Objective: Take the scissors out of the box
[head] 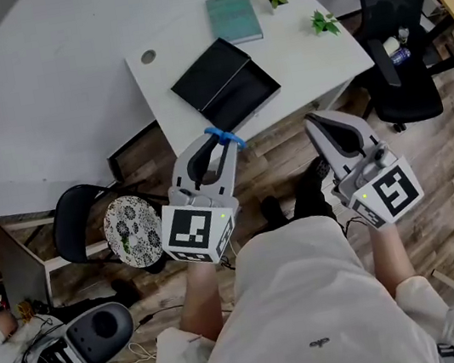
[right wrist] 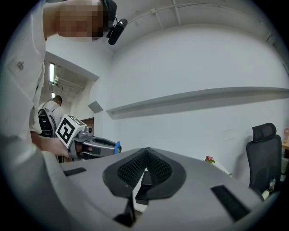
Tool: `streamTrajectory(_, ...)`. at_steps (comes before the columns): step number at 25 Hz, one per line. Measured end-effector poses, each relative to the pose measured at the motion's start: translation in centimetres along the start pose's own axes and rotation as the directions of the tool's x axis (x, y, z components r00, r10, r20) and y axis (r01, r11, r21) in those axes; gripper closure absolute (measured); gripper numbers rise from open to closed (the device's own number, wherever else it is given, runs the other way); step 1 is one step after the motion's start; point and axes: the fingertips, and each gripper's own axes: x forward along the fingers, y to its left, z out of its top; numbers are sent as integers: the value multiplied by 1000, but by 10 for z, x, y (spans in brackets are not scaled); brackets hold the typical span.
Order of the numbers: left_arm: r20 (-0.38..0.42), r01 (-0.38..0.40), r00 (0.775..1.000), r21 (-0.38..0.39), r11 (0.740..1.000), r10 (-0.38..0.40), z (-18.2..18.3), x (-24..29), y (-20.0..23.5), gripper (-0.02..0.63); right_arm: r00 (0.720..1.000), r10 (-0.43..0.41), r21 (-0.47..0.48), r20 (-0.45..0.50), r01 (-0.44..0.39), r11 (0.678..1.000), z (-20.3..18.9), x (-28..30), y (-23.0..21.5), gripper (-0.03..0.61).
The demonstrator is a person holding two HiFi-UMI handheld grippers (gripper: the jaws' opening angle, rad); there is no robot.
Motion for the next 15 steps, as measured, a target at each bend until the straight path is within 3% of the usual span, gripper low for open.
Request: streamTrajectory(15,-10,-3,1000,-8,1000,3,-8,-2,15,526,1000,-10,-11,-27,10,1000,-4,8,4,574)
